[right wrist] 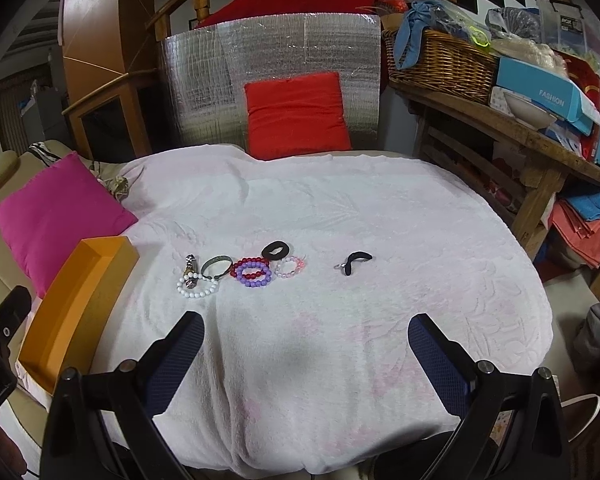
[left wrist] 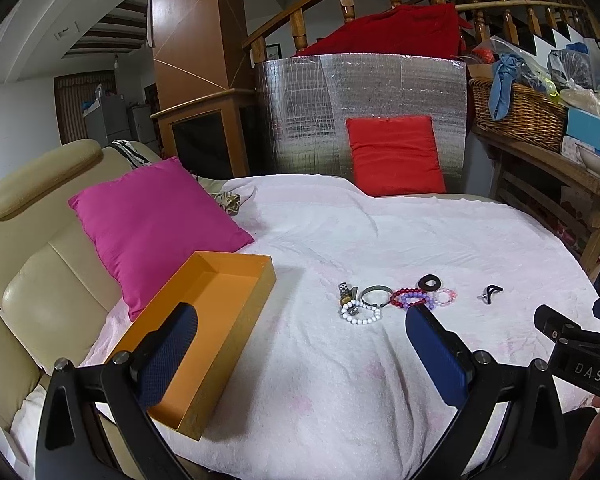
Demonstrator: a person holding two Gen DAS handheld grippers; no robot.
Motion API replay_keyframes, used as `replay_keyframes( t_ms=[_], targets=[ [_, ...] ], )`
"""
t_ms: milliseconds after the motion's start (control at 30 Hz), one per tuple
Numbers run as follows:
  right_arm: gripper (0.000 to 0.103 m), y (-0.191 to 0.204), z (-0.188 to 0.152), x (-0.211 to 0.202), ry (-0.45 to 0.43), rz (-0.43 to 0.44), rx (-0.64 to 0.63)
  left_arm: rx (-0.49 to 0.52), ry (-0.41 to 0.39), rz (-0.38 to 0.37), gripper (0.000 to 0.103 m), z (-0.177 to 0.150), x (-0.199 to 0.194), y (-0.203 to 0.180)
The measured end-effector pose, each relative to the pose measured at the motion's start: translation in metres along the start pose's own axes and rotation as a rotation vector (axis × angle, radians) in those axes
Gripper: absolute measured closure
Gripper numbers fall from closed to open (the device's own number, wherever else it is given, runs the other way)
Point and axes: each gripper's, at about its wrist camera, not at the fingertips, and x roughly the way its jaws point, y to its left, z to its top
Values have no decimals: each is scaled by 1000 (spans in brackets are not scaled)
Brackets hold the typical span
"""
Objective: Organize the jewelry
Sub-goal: 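Grasp the purple bead bracelet with the left tool while the right tool grasps the black hair clip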
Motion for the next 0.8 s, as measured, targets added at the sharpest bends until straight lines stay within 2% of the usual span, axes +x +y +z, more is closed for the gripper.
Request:
replay_keyframes(
  t_ms=[200,433,567,667,800],
  targets=[
    [0,-24,4,24,6,22,38,-14,54,-45,0,-5,35,1],
    [0,-76,6,71,12,90,116,-61,135,-117,0,-15,102,-6],
    [0,-94,10,110,70,134,144,-48,193,-134,0,-22,143,-19],
    [0,-95,17,141,113,219,192,-72,193,-152,0,-25,169,-23],
    [3,-78,30,190,182,351,254,-70,193,-184,0,-25,201,-26]
  ],
)
